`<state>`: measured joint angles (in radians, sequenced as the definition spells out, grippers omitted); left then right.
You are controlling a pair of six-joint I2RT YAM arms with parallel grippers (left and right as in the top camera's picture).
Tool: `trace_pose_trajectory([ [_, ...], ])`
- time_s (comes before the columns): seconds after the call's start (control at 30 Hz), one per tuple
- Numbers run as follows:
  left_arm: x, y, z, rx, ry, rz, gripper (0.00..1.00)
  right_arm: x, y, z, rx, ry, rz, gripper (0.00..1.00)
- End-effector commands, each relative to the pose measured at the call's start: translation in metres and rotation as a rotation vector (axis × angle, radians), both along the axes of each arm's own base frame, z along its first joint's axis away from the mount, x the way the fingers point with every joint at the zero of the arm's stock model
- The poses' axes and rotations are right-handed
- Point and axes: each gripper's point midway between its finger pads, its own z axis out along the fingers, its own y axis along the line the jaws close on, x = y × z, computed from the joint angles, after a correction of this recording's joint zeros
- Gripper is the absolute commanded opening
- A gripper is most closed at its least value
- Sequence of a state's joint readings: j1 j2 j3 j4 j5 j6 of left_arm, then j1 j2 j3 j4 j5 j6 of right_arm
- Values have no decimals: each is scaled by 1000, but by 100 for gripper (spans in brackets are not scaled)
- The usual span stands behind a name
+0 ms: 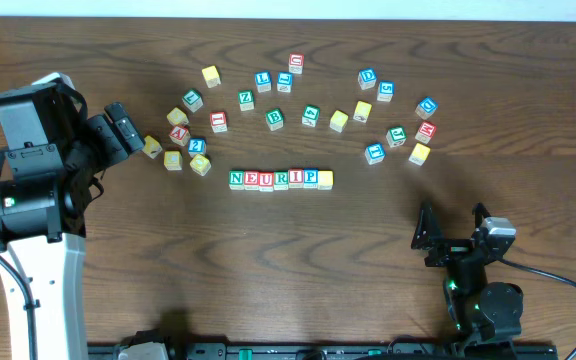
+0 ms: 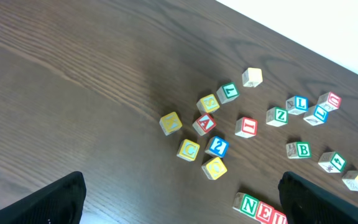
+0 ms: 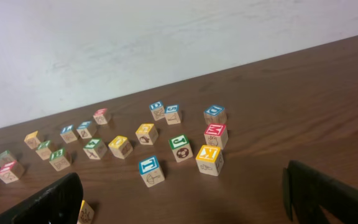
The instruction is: Spell out NEURIPS
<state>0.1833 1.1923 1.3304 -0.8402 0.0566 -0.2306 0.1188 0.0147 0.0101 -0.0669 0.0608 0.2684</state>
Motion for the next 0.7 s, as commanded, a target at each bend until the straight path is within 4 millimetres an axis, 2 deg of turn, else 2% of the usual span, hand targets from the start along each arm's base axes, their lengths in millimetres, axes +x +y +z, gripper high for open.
trace_pose_trajectory([
  [0.0,-9,4,15,27,-32,14,98,0,-3,0,-16,-5,-13,99],
  [0.2,-26,1,19,44,-74,15,98,0,-3,0,-16,-5,-13,99],
  [0.4,-24,-18,26,99,-297,-63,98,0,-3,0,-16,-5,-13,99],
  [0.47,-26,-24,23,108,-375,-77,98,0,-3,0,-16,-5,-13,99],
  [0.67,-40,-34,-10,115,-526,-108,98,0,-3,0,-16,-5,-13,99],
])
